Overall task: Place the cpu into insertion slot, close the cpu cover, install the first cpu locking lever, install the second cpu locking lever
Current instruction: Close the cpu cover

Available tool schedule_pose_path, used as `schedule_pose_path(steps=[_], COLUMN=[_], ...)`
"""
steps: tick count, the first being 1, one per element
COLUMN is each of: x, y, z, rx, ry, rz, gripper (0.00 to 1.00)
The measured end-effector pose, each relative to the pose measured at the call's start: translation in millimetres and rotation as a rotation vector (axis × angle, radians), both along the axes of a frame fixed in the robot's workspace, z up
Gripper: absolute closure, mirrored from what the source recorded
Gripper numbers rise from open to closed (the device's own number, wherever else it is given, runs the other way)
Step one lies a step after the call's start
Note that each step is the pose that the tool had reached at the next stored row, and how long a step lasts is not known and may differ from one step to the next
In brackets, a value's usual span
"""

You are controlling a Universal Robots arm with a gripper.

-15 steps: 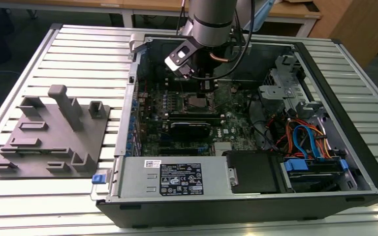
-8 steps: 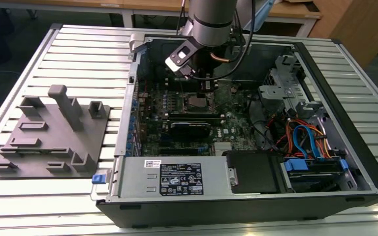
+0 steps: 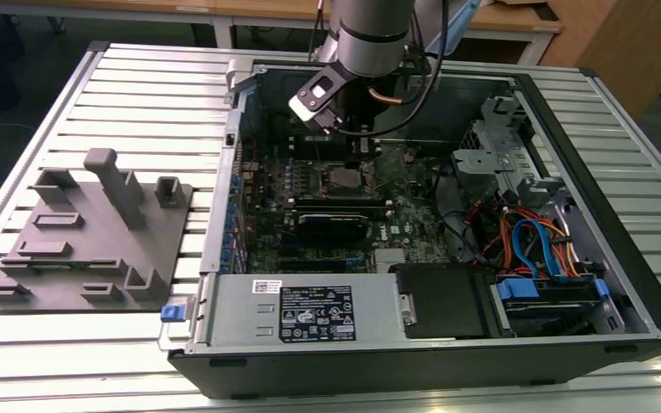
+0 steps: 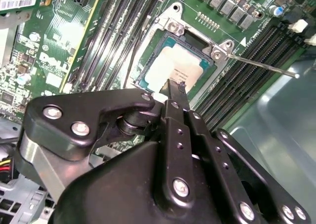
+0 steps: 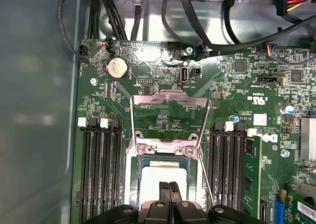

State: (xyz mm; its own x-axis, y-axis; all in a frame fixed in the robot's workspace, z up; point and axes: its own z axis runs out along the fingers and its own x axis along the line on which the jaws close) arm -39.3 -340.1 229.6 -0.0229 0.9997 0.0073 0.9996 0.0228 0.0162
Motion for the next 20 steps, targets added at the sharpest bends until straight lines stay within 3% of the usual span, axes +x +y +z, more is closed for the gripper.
schedule_pose_path(steps=[3, 6, 10, 20], x=[0.0, 0.1, 0.2, 0.2], y=[0.0, 0.0, 0.0, 0.0], z=[5.1, 6.0, 6.2, 6.2], rx=[-0.0002, -0.0006, -0.0010, -0.0008], ry=[0.0001, 0.0012, 0.0117, 0.0134], rz=[0.000, 0.000, 0.000, 0.000], gripper=[0.90, 0.90, 0.90, 0.90])
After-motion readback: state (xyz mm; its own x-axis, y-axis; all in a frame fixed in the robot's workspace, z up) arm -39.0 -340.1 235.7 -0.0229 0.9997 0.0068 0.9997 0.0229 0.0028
